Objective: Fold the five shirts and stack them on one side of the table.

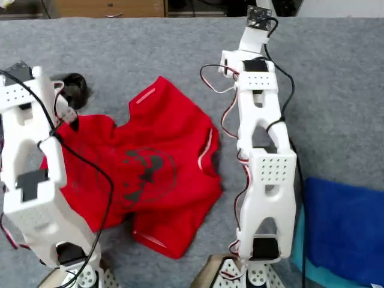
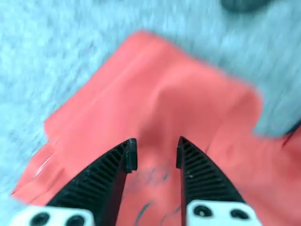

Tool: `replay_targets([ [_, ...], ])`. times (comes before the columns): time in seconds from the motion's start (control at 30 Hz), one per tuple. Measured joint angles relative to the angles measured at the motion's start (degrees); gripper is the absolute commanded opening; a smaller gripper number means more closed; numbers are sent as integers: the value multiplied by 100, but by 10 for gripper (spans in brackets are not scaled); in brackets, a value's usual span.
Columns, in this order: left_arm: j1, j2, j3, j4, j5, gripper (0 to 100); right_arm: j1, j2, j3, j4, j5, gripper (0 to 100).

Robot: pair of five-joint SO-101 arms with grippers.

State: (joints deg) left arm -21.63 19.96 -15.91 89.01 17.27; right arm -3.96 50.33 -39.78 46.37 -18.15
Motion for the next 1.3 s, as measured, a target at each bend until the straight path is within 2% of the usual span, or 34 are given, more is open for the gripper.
replay_targets([
  [0.2,-9,1336,-1354,-404,527,146,-79,0,0,0,387,32],
  [0.33,141,2040,-1705,18,510,21,-70,0,0,0,413,32],
  [0.6,158,2145,-1626,1011,-756,18,-70,0,0,0,413,32],
  [0.77,237,1793,-607,1073,-1301,18,-70,0,0,0,413,32],
  [1.0,615,-237,1459,976,-1600,18,-70,0,0,0,413,32],
  [1.2,598,-1732,3710,-44,-1591,19,-70,0,0,0,413,32],
  [1.3,492,-2057,4264,-492,-1477,49,-70,0,0,0,413,32],
])
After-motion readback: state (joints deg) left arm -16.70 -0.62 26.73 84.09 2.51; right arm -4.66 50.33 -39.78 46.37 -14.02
